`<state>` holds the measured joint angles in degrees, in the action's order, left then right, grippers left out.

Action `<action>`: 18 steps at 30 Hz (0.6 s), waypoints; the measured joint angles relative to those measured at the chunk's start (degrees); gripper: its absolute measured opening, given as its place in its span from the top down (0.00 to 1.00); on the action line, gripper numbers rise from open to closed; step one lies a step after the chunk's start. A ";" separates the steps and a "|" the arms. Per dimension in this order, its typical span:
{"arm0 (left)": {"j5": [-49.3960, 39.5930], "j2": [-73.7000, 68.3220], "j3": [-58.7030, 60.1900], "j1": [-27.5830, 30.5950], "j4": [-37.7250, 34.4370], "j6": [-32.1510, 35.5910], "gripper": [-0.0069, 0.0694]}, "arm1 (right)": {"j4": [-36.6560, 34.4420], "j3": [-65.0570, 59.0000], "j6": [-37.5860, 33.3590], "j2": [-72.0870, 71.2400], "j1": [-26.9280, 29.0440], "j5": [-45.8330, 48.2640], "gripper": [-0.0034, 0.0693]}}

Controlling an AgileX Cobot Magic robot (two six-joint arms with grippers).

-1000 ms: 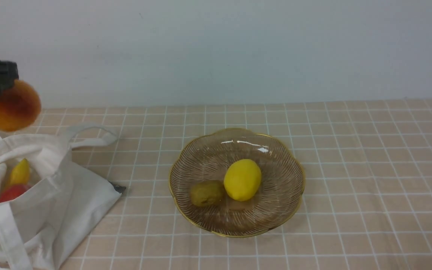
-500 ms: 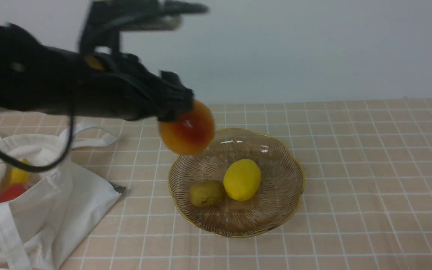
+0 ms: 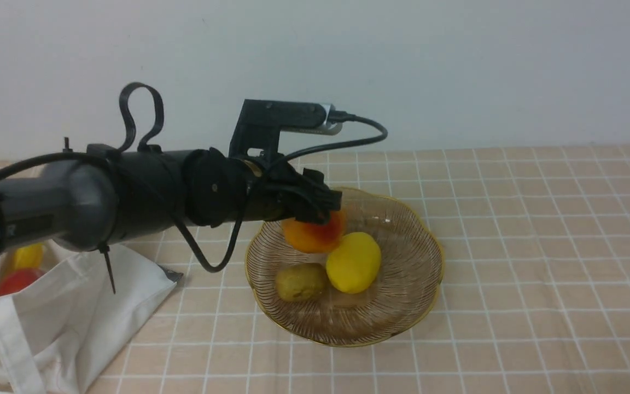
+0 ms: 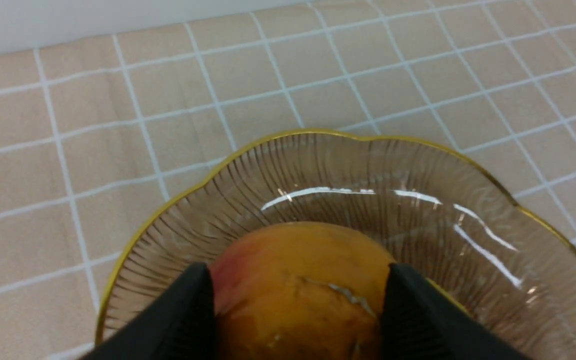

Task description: Take the fruit out of the bag on the brown coffee tablecloth and place them on the plate.

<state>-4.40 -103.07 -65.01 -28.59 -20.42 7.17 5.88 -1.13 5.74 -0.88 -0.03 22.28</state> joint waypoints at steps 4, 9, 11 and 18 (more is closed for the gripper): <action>0.02 -0.68 0.00 1.07 -0.05 0.00 0.23 | 0.00 0.00 0.00 0.00 0.00 0.00 0.97; -2.43 -0.15 -0.21 1.36 0.23 0.06 0.04 | 0.00 0.00 -0.01 0.00 0.00 0.00 0.97; -5.03 1.12 -0.70 1.57 1.40 0.45 0.02 | 0.00 0.00 -0.01 0.00 0.00 0.00 0.97; -16.09 14.04 -3.89 4.05 9.77 1.05 0.30 | 0.00 0.00 -0.01 0.00 0.00 0.00 0.97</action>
<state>-20.50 -89.04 -68.90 -24.54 -10.65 8.22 5.88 -1.13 5.73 -0.88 -0.03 22.28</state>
